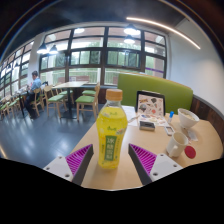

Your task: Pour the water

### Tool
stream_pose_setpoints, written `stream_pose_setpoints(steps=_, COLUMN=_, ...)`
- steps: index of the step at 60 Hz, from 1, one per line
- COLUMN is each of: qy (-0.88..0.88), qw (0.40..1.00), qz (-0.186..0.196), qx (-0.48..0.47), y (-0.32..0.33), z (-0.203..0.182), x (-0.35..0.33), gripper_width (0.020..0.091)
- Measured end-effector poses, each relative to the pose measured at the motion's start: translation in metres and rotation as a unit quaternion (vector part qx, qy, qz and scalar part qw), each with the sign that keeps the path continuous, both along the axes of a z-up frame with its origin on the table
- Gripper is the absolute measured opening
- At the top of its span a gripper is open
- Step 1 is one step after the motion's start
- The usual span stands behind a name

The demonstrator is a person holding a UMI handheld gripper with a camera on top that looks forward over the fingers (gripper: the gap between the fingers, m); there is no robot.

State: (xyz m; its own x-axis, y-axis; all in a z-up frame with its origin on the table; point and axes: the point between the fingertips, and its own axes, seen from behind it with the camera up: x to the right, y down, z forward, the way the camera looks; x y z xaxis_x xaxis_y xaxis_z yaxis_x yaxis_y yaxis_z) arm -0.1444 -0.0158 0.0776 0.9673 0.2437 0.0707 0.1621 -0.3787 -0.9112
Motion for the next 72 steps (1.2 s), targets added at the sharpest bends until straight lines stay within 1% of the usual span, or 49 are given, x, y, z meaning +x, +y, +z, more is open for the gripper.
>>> stream_pose_setpoints(steps=8, qy=-0.013, qw=1.000, qz=-0.008, qx=0.002, y=0.044, z=-0.014, x=-0.018, gripper_width=0.0820)
stream_pose_setpoints(steps=10, qy=-0.022, qw=1.000, qz=-0.005, qx=0.005, y=0.050, z=-0.016, x=-0.023, gripper_width=0.0799)
stream_pose_setpoints(steps=11, qy=-0.029, qw=1.000, qz=-0.005, qx=0.007, y=0.057, z=-0.019, x=-0.022, gripper_width=0.0691)
stream_pose_setpoints(steps=13, qy=-0.050, qw=0.998, qz=-0.020, qx=0.014, y=0.061, z=-0.019, x=-0.018, gripper_width=0.0475)
stream_pose_setpoints(steps=14, qy=-0.053, qw=0.998, qz=-0.024, qx=0.014, y=0.062, z=-0.021, x=-0.017, gripper_width=0.0445)
stream_pose_setpoints(steps=15, qy=-0.046, qw=0.998, qz=-0.027, qx=0.020, y=0.065, z=-0.018, x=-0.019, gripper_width=0.0441)
stream_pose_setpoints(steps=17, qy=-0.049, qw=0.998, qz=-0.030, qx=0.024, y=0.066, z=-0.018, x=-0.017, gripper_width=0.0403)
stream_pose_setpoints(steps=19, qy=-0.047, qw=0.998, qz=-0.031, qx=0.030, y=0.068, z=-0.017, x=-0.014, gripper_width=0.0404)
stream_pose_setpoints(steps=20, qy=-0.046, qw=0.998, qz=-0.029, qx=0.032, y=0.072, z=-0.018, x=-0.012, gripper_width=0.0361)
stream_pose_setpoints(steps=21, qy=-0.045, qw=0.998, qz=-0.029, qx=0.033, y=0.071, z=-0.018, x=-0.011, gripper_width=0.0358)
stream_pose_setpoints(steps=22, qy=-0.047, qw=0.998, qz=-0.028, qx=0.037, y=0.072, z=-0.017, x=-0.011, gripper_width=0.0379)
stream_pose_setpoints(steps=23, qy=-0.052, qw=0.997, qz=-0.026, qx=0.041, y=0.072, z=-0.017, x=-0.010, gripper_width=0.0310)
stream_pose_setpoints(steps=29, qy=-0.087, qw=0.994, qz=-0.033, qx=0.062, y=0.080, z=-0.018, x=0.007, gripper_width=0.0308)
stream_pose_setpoints(steps=36, qy=-0.051, qw=0.997, qz=-0.033, qx=0.046, y=0.078, z=-0.015, x=0.006, gripper_width=0.0309)
stream_pose_setpoints(steps=38, qy=-0.022, qw=0.998, qz=-0.030, qx=0.042, y=0.086, z=-0.018, x=0.015, gripper_width=0.0309)
stream_pose_setpoints(steps=40, qy=0.021, qw=0.999, qz=-0.028, qx=0.039, y=0.087, z=-0.011, x=0.015, gripper_width=0.0308)
stream_pose_setpoints(steps=41, qy=0.046, qw=0.998, qz=-0.027, qx=0.037, y=0.088, z=-0.007, x=0.015, gripper_width=0.0307)
stream_pose_setpoints(steps=42, qy=0.072, qw=0.996, qz=-0.034, qx=0.032, y=0.075, z=0.005, x=0.002, gripper_width=0.0308)
stream_pose_setpoints(steps=44, qy=0.127, qw=0.991, qz=-0.036, qx=0.026, y=0.076, z=0.014, x=0.005, gripper_width=0.0309)
stream_pose_setpoints(steps=45, qy=0.157, qw=0.987, qz=-0.034, qx=0.027, y=0.091, z=0.011, x=0.016, gripper_width=0.0307)
stream_pose_setpoints(steps=48, qy=0.260, qw=0.965, qz=-0.036, qx=0.025, y=0.096, z=0.029, x=0.023, gripper_width=0.0309)
stream_pose_setpoints(steps=50, qy=0.336, qw=0.941, qz=-0.043, qx=0.022, y=0.096, z=0.043, x=0.024, gripper_width=0.0308)
stream_pose_setpoints(steps=51, qy=0.377, qw=0.925, qz=-0.046, qx=0.017, y=0.085, z=0.056, x=0.025, gripper_width=0.0307)
stream_pose_setpoints(steps=52, qy=0.415, qw=0.909, qz=-0.042, qx=0.016, y=0.101, z=0.052, x=0.034, gripper_width=0.0307)
stream_pose_setpoints(steps=53, qy=0.453, qw=0.890, qz=-0.042, qx=0.011, y=0.102, z=0.056, x=0.039, gripper_width=0.0307)
stream_pose_setpoints(steps=55, qy=0.526, qw=0.849, qz=-0.046, qx=0.000, y=0.105, z=0.063, x=0.050, gripper_width=0.0310)
stream_pose_setpoints(steps=56, qy=0.561, qw=0.826, qz=-0.048, qx=-0.005, y=0.108, z=0.066, x=0.056, gripper_width=0.0290)
stream_pose_setpoints(steps=57, qy=0.595, qw=0.801, qz=-0.060, qx=-0.010, y=0.094, z=0.081, x=0.053, gripper_width=0.0309)
stream_pose_setpoints(steps=58, qy=0.626, qw=0.778, qz=-0.059, qx=-0.012, y=0.114, z=0.074, x=0.063, gripper_width=0.0307)
stream_pose_setpoints(steps=60, qy=0.677, qw=0.733, qz=-0.063, qx=-0.021, y=0.118, z=0.076, x=0.075, gripper_width=0.0305)
stream_pose_setpoints(steps=66, qy=0.778, qw=0.624, qz=-0.071, qx=-0.031, y=0.132, z=0.078, x=0.105, gripper_width=0.0304)
stream_pose_setpoints(steps=67, qy=0.792, qw=0.604, qz=-0.084, qx=-0.032, y=0.109, z=0.095, x=0.104, gripper_width=0.0305)
stream_pose_setpoints(steps=68, qy=0.801, qw=0.592, qz=-0.088, qx=-0.027, y=0.129, z=0.094, x=0.103, gripper_width=0.0305)
stream_pose_setpoints(steps=72, qy=0.839, qw=0.536, qz=-0.084, qx=-0.022, y=0.131, z=0.101, x=0.115, gripper_width=0.0306)
